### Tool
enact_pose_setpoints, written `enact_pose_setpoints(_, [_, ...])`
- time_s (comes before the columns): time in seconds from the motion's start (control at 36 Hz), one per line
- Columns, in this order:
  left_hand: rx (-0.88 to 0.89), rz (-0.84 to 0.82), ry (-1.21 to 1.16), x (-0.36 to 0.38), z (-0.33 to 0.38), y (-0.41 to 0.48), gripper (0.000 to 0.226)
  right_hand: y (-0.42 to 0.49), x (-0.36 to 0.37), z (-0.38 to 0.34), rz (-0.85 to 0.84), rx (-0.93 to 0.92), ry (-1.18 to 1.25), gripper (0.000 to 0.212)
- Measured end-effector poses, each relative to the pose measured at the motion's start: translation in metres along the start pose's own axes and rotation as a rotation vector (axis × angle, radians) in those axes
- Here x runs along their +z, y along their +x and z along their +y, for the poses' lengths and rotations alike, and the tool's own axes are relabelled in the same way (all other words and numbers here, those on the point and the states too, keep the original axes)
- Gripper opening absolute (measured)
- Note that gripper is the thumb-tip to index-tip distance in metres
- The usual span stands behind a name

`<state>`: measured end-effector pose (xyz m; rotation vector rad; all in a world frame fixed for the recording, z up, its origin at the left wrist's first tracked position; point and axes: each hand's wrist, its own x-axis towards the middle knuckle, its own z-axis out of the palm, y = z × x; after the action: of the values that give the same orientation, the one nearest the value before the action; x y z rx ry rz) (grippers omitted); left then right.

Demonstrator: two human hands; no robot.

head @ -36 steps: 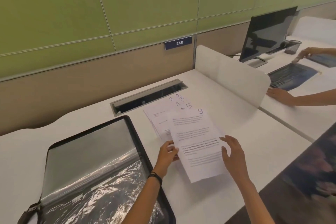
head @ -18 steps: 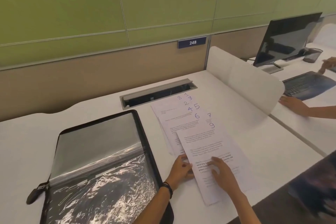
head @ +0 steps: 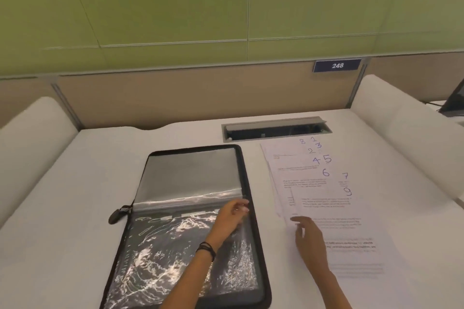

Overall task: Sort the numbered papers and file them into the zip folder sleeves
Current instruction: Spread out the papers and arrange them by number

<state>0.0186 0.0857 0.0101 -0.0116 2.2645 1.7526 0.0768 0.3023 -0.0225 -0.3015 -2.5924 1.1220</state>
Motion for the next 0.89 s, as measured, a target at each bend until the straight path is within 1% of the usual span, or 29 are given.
enact_pose_setpoints(0.08, [0.058,0.120,0.103,-0.031,-0.011,-0.006,0.022,0.001,0.017,-0.014,-0.202,-0.118,0.064,0.029])
enact_pose_setpoints(0.17, [0.102,0.218,0.215,-0.062,-0.023,-0.009,0.024,-0.001,0.032,-0.030,-0.362,-0.211,0.073,0.034])
enact_pose_setpoints(0.22, [0.101,0.282,0.303,-0.080,-0.031,-0.011,0.026,-0.005,0.042,-0.040,-0.454,-0.225,0.055,0.032])
enact_pose_setpoints(0.28, [0.093,0.320,0.382,-0.096,-0.039,-0.013,0.031,-0.007,0.053,-0.047,-0.541,-0.203,0.001,0.035])
enact_pose_setpoints(0.33, [0.063,0.347,0.458,-0.109,-0.044,-0.016,0.037,-0.008,0.060,-0.053,-0.598,-0.178,-0.089,0.039])
enact_pose_setpoints(0.47, [-0.010,0.443,0.625,-0.141,-0.063,-0.022,0.048,-0.008,0.064,-0.061,-0.631,-0.149,-0.185,0.043])
enact_pose_setpoints(0.53, [-0.041,0.424,0.716,-0.154,-0.070,-0.024,0.051,-0.007,0.064,-0.062,-0.649,-0.142,-0.203,0.044])
enact_pose_setpoints(0.61, [-0.053,0.344,0.871,-0.170,-0.079,-0.025,0.056,-0.007,0.063,-0.066,-0.676,-0.129,-0.247,0.046])
enact_pose_setpoints(0.72, [-0.014,0.212,0.994,-0.187,-0.081,-0.020,0.069,-0.008,0.067,-0.071,-0.675,-0.108,-0.325,0.046])
enact_pose_setpoints(0.75, [0.000,0.187,1.018,-0.190,-0.080,-0.018,0.074,-0.009,0.070,-0.074,-0.665,-0.112,-0.398,0.047])
enact_pose_setpoints(0.81, [0.045,0.132,1.050,-0.193,-0.076,-0.015,0.083,-0.014,0.075,-0.083,-0.645,-0.140,-0.624,0.052])
enact_pose_setpoints(0.89, [0.101,0.013,1.063,-0.193,-0.069,-0.010,0.087,-0.026,0.084,-0.097,-0.625,-0.163,-0.870,0.056])
